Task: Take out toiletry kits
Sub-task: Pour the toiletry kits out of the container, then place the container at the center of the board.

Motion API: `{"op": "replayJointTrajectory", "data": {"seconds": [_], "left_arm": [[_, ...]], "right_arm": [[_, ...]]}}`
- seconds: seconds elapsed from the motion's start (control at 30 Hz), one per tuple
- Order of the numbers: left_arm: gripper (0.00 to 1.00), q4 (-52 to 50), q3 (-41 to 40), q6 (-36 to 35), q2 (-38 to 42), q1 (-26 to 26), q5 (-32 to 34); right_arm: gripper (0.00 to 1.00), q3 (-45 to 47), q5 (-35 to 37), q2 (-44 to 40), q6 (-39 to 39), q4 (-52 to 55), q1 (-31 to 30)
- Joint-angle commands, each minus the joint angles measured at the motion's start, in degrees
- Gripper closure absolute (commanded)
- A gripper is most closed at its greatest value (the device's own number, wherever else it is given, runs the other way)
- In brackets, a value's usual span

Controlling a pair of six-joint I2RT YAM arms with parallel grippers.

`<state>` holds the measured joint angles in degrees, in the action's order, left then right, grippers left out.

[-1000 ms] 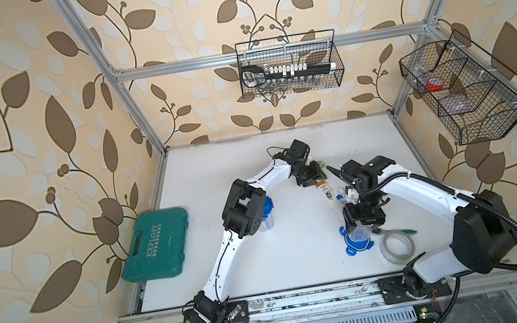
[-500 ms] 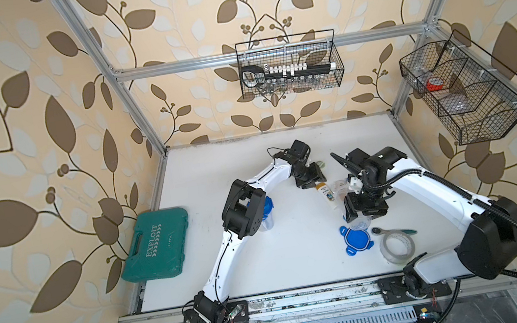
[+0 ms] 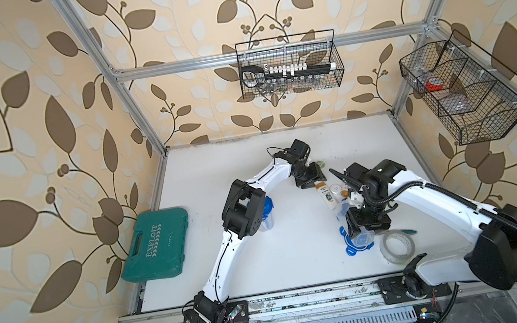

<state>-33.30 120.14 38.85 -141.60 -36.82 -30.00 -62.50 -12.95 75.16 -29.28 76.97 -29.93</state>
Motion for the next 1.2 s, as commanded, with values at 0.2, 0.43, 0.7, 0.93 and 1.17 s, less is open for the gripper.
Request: {"op": "replayJointTrajectory", "data": {"seconds": [0.2,0.43,0.7,0.93,1.17], "left_arm": [[0.34,-3.25,8.25,-0.98,10.97,3.40,-3.19],[0.33,-14.81,-0.89,-8.08,26.31,10.81,16.03],[0.33,-13.79,-25.56,-13.35,50.54,13.98,24.79],[0.32,-12.77,-42.04,-11.02,65.76,14.05,22.43],[0.32,-9.38,-52.63,-10.06,72.26,14.05,19.85]], "right_arm": [[0.38,-8.77,8.99,-0.75,-8.27,-4.83,-8.34],[0.38,-12.43,17.19,10.26,-12.32,-19.57,-14.62],[0.38,-18.04,21.84,26.48,-11.55,-27.35,-15.76],[0.37,-20.24,24.72,32.04,-10.02,-25.39,-15.59],[0.35,-15.34,24.22,29.85,-10.27,-30.40,-15.40]]}}
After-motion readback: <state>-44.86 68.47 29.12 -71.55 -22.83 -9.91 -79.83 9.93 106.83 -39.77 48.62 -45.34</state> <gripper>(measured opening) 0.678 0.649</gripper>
